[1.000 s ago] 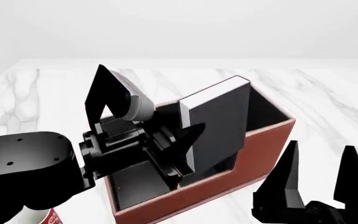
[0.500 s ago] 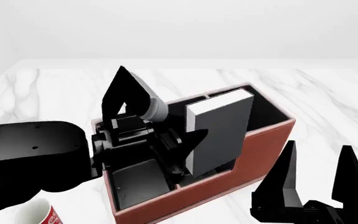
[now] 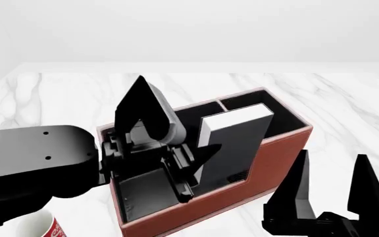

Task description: Pick up the book and place it in the back compartment of the caddy.

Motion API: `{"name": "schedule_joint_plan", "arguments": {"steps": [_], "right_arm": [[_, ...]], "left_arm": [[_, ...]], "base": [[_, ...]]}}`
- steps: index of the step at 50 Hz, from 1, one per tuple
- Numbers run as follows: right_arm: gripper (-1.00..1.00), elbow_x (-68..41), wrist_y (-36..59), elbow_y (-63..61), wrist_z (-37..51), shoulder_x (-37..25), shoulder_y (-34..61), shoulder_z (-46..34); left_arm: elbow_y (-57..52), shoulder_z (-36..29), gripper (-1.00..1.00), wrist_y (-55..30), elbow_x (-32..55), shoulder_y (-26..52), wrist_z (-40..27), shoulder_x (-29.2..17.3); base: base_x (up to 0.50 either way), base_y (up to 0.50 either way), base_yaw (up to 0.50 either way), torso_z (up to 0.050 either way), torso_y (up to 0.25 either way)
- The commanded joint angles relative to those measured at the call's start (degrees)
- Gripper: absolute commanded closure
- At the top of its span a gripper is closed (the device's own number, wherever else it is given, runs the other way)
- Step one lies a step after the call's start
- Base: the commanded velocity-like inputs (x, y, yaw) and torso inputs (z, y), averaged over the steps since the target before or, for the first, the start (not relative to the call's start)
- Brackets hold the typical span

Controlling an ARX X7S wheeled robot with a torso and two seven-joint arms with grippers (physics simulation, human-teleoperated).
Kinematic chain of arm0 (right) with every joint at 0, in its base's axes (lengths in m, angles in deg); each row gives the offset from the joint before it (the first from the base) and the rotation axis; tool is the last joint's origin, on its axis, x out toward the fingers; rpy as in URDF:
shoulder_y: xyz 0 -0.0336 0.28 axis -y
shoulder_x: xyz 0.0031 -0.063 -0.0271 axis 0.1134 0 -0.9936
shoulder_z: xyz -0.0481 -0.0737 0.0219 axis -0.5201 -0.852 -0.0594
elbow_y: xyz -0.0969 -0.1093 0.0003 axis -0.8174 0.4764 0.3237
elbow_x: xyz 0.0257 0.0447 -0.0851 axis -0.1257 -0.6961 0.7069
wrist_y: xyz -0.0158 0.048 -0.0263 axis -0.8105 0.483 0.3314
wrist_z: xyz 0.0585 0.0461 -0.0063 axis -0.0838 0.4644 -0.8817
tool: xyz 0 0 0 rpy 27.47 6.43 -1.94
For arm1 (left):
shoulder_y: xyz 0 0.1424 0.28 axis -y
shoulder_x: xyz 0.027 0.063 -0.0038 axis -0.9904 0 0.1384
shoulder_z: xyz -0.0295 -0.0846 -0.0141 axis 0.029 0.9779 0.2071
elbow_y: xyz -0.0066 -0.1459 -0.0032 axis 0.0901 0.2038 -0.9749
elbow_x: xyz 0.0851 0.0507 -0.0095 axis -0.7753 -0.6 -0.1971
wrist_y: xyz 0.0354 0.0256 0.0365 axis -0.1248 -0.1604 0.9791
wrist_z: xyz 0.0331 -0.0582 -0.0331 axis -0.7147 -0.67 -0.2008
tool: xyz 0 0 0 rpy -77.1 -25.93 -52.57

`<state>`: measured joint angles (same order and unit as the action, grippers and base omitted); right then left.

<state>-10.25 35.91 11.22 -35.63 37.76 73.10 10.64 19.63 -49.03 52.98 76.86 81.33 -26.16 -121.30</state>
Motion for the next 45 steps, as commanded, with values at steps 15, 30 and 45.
{"name": "schedule_joint_plan", "arguments": {"steps": [15,30,45], "right_arm": [[-1.0,1.4,0.0,0.5,-0.8,0.8,0.1,0.7],[-1.0,1.3,0.1,0.5,-0.6,0.5,0.2,0.5],[-1.0,1.5,0.0,0.9,-0.4,0.5,0.3,0.4]], "left_arm": [[4.0,2.8,1.0,4.6,-6.6,-1.1,5.4,2.0],[9.7,1.8,1.0,8.1,-11.6,-2.2,11.3,4.7],[13.4,0.8,1.0,9.5,-13.3,-4.2,12.7,6.3]], "base": [[0.0,0.0,0.0,0.001,0.001],[0.0,0.0,0.0,0.0,0.001],[0.0,0.0,0.0,0.001,0.001]]}}
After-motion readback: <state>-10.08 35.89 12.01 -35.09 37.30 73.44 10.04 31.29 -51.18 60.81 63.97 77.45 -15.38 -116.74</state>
